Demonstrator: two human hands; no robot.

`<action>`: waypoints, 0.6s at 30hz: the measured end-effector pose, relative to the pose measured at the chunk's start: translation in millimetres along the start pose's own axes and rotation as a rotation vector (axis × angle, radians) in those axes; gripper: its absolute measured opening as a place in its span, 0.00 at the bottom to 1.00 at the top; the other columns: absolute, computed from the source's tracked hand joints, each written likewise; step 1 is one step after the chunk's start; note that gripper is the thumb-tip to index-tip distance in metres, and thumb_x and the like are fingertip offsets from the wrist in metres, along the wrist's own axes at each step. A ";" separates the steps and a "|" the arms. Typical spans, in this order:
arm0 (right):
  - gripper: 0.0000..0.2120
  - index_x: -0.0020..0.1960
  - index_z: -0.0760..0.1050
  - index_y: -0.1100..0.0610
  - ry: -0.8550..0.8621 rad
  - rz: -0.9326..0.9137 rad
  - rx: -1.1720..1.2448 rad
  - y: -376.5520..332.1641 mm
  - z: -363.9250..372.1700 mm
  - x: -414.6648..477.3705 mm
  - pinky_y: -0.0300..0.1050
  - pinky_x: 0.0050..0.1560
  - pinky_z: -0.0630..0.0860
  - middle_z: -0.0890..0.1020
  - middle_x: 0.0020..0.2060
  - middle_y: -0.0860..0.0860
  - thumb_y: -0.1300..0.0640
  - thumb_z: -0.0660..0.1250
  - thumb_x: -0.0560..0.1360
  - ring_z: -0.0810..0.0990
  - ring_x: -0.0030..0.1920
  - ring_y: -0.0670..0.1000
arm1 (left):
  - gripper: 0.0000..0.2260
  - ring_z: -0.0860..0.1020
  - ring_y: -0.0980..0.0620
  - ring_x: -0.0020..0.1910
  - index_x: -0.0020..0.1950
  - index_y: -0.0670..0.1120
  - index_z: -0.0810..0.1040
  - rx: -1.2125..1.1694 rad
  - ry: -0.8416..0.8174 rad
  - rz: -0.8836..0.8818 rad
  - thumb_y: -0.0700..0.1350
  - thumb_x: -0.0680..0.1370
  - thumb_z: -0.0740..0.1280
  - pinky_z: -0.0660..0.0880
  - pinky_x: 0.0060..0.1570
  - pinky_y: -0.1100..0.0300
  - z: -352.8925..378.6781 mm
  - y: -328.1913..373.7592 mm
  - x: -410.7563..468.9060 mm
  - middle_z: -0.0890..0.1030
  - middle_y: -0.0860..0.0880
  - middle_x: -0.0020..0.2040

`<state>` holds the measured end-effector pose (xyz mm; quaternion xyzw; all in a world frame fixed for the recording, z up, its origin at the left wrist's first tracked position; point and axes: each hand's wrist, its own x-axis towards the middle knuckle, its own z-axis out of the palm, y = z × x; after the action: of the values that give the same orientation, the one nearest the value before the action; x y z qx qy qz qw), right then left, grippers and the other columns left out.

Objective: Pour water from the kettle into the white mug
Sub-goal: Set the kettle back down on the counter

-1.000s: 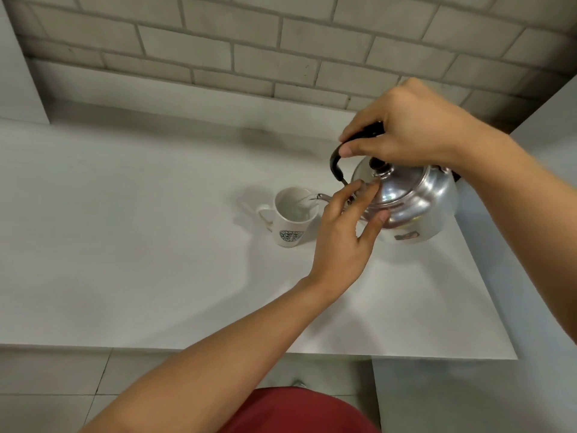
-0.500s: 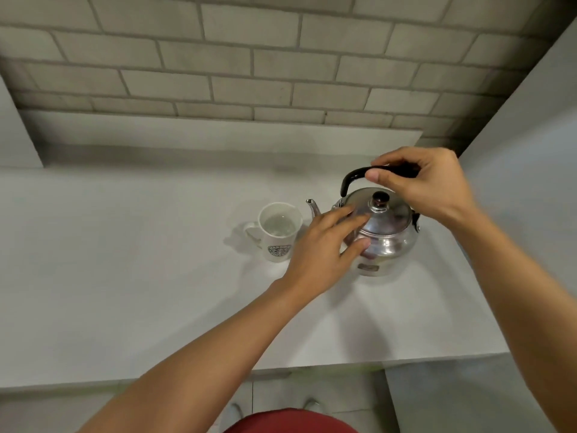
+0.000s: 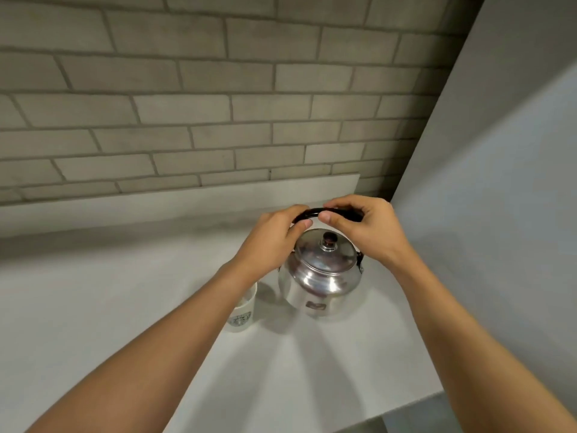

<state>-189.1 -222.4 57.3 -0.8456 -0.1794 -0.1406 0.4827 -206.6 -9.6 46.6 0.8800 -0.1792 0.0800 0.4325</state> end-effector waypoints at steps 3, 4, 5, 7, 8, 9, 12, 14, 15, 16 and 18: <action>0.19 0.63 0.81 0.39 -0.030 0.021 -0.002 9.6 -2.2 15.6 0.34 0.53 0.79 0.85 0.50 0.36 0.39 0.75 0.72 0.85 0.51 0.41 | 0.10 0.84 0.49 0.47 0.65 0.51 0.81 0.032 0.068 -0.011 0.48 0.85 0.64 0.79 0.50 0.54 -3.3 -10.5 21.9 0.83 0.55 0.42; 0.21 0.65 0.80 0.39 -0.024 0.033 0.013 15.9 -1.5 21.0 0.36 0.55 0.79 0.84 0.52 0.37 0.38 0.73 0.74 0.85 0.53 0.41 | 0.10 0.84 0.49 0.47 0.64 0.51 0.81 0.040 0.093 -0.022 0.48 0.85 0.65 0.79 0.50 0.55 -4.6 -16.8 29.8 0.84 0.53 0.42; 0.21 0.68 0.79 0.40 -0.010 0.052 0.033 23.5 0.0 26.8 0.38 0.57 0.79 0.84 0.54 0.37 0.37 0.71 0.76 0.84 0.55 0.42 | 0.09 0.84 0.49 0.45 0.64 0.51 0.81 0.044 0.118 -0.033 0.48 0.85 0.65 0.78 0.49 0.57 -5.7 -23.6 37.8 0.85 0.52 0.41; 0.22 0.70 0.77 0.41 0.018 0.084 0.075 42.4 6.4 40.1 0.43 0.62 0.79 0.83 0.58 0.38 0.37 0.68 0.78 0.83 0.59 0.43 | 0.09 0.85 0.51 0.42 0.63 0.52 0.82 0.043 0.172 -0.066 0.47 0.85 0.66 0.77 0.46 0.59 -7.1 -39.7 56.4 0.85 0.51 0.39; 0.20 0.70 0.77 0.41 0.028 0.091 0.092 51.7 11.5 46.5 0.45 0.62 0.80 0.84 0.59 0.39 0.38 0.66 0.80 0.83 0.60 0.44 | 0.09 0.85 0.51 0.42 0.63 0.52 0.82 0.045 0.196 -0.085 0.47 0.84 0.66 0.77 0.46 0.60 -7.8 -48.3 65.7 0.85 0.51 0.39; 0.18 0.70 0.77 0.38 0.029 0.099 0.113 60.5 17.1 52.7 0.46 0.61 0.81 0.84 0.58 0.40 0.39 0.65 0.81 0.84 0.59 0.44 | 0.09 0.85 0.51 0.42 0.63 0.52 0.82 0.046 0.223 -0.106 0.47 0.84 0.66 0.78 0.47 0.60 -7.9 -56.7 75.4 0.86 0.50 0.40; 0.12 0.63 0.75 0.26 0.048 0.126 0.190 87.3 37.4 81.0 0.47 0.56 0.84 0.86 0.53 0.40 0.42 0.64 0.82 0.86 0.53 0.46 | 0.07 0.84 0.54 0.39 0.60 0.52 0.83 -0.007 0.290 -0.156 0.46 0.84 0.67 0.75 0.41 0.70 -7.3 -84.9 103.9 0.87 0.50 0.43; 0.12 0.60 0.76 0.24 0.049 0.166 0.224 106.7 51.6 104.8 0.51 0.56 0.84 0.86 0.52 0.40 0.42 0.65 0.82 0.87 0.51 0.48 | 0.06 0.84 0.55 0.38 0.58 0.55 0.83 -0.064 0.290 -0.221 0.47 0.83 0.68 0.74 0.36 0.73 -3.1 -105.5 120.7 0.86 0.53 0.42; 0.12 0.60 0.76 0.24 0.042 0.180 0.225 117.6 58.6 116.9 0.53 0.56 0.84 0.87 0.51 0.40 0.43 0.65 0.82 0.87 0.50 0.49 | 0.07 0.85 0.56 0.39 0.58 0.57 0.83 -0.093 0.289 -0.262 0.48 0.83 0.68 0.74 0.36 0.73 -0.5 -115.6 128.6 0.86 0.55 0.43; 0.12 0.61 0.77 0.26 0.036 0.193 0.227 131.3 66.7 129.1 0.55 0.57 0.84 0.87 0.50 0.41 0.43 0.65 0.81 0.87 0.49 0.49 | 0.07 0.85 0.56 0.40 0.58 0.58 0.83 -0.115 0.292 -0.297 0.48 0.83 0.68 0.75 0.39 0.72 2.6 -127.0 136.4 0.85 0.57 0.44; 0.13 0.65 0.79 0.33 0.009 0.221 0.230 152.8 82.0 146.9 0.56 0.59 0.83 0.87 0.52 0.42 0.43 0.66 0.81 0.87 0.51 0.49 | 0.09 0.86 0.53 0.45 0.61 0.58 0.83 -0.130 0.290 -0.328 0.48 0.83 0.68 0.80 0.49 0.62 7.3 -147.9 146.8 0.85 0.58 0.47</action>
<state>14.9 -198.5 -39.9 -0.7985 -0.0979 -0.0690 0.5899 -14.3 31.6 -22.8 0.8470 0.0256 0.1224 0.5167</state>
